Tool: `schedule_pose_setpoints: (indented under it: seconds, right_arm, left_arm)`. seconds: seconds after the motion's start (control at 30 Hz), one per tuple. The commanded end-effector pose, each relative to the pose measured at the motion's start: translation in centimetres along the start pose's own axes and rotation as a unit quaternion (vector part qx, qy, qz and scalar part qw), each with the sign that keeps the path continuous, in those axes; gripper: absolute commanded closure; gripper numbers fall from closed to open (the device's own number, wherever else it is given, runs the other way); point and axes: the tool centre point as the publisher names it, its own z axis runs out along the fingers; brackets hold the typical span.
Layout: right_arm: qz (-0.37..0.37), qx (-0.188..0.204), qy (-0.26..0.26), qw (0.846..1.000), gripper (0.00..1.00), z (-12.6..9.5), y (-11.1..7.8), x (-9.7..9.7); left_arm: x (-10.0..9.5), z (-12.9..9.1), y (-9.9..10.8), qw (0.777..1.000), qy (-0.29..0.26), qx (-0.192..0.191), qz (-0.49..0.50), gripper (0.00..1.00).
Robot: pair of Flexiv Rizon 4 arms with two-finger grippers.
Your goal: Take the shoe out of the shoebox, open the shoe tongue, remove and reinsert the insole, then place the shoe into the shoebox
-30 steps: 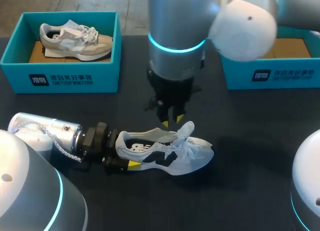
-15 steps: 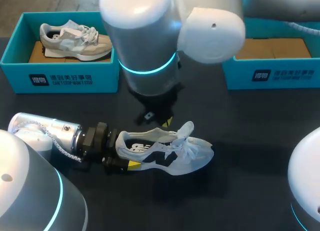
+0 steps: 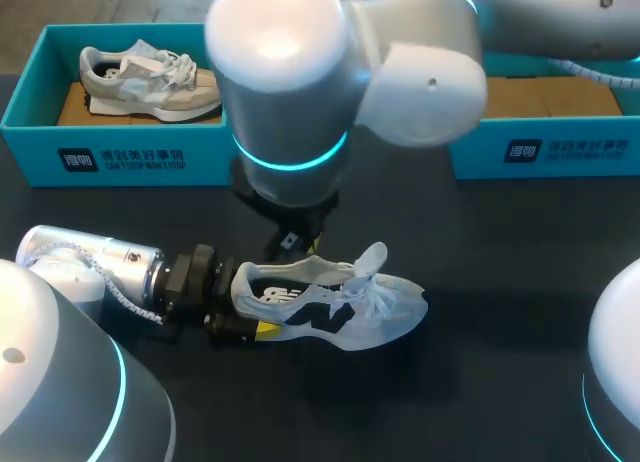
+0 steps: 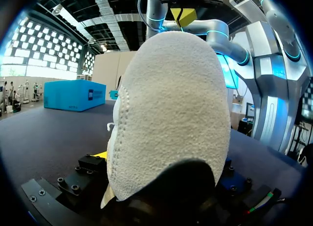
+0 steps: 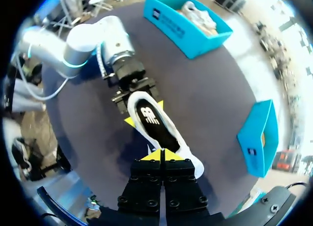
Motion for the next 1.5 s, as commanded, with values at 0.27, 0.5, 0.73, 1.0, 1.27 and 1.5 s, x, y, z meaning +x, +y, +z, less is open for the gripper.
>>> schedule_pose_setpoints:
  seconds: [0.27, 0.5, 0.73, 1.0, 1.27, 1.5]
  right_arm:
    - [-0.22, -0.071, 0.023, 0.973, 1.0, 1.1, 0.3, 1.5]
    - [-0.22, -0.071, 0.023, 0.973, 1.0, 1.1, 0.3, 1.5]
    - [-0.218, -0.072, 0.01, 0.973, 1.0, 1.9, 1.5, 1.3]
    - [-0.242, -0.05, 0.002, 0.969, 1.0, 2.8, 3.7, 1.7]
    - [-0.26, -0.044, 0.016, 0.964, 1.0, 4.3, 4.8, 2.5]
    - [-0.272, -0.037, 0.024, 0.961, 1.0, 5.2, 5.2, 2.6]
  left_arm:
    - [-0.1, 0.0, 0.2, 1.0, -0.001, 0.0, 0.0, 1.0]
    - [-0.1, 0.0, 0.2, 1.0, -0.001, 0.0, 0.0, 1.0]
    - [-0.1, 0.0, 0.2, 1.0, -0.001, 0.0, 0.0, 1.0]
    - [-0.1, 0.0, 0.2, 1.0, -0.001, 0.0, 0.0, 1.0]
    - [-0.1, 0.0, 0.2, 1.0, -0.001, 0.0, 0.0, 1.0]
    - [-0.1, 0.0, 0.2, 1.0, -0.001, 0.0, 0.0, 1.0]
